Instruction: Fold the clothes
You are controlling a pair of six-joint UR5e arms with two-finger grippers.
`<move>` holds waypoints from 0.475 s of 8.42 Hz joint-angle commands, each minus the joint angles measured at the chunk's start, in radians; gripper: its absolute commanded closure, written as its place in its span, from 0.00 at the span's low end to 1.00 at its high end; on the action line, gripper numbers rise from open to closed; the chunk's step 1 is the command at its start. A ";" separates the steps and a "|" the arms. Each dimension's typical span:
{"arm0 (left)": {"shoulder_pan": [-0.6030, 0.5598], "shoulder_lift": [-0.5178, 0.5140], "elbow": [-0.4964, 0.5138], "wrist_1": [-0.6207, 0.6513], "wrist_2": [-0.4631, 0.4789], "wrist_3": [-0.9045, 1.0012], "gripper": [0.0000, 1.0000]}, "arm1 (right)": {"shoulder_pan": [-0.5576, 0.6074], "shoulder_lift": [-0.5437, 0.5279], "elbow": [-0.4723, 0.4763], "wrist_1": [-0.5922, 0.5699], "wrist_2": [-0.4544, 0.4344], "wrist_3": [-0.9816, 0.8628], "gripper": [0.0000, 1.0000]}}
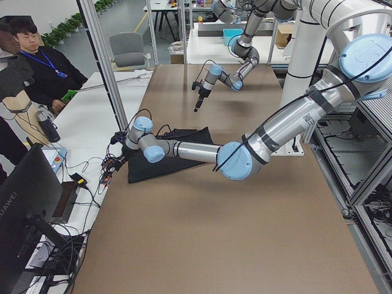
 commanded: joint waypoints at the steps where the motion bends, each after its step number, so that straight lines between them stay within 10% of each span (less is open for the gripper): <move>1: -0.003 0.069 -0.110 0.003 -0.017 -0.043 0.05 | -0.001 0.119 -0.158 0.049 -0.009 0.333 0.11; 4: 0.006 0.075 -0.127 0.001 -0.025 -0.064 0.05 | -0.039 0.141 -0.332 0.272 -0.061 0.555 0.12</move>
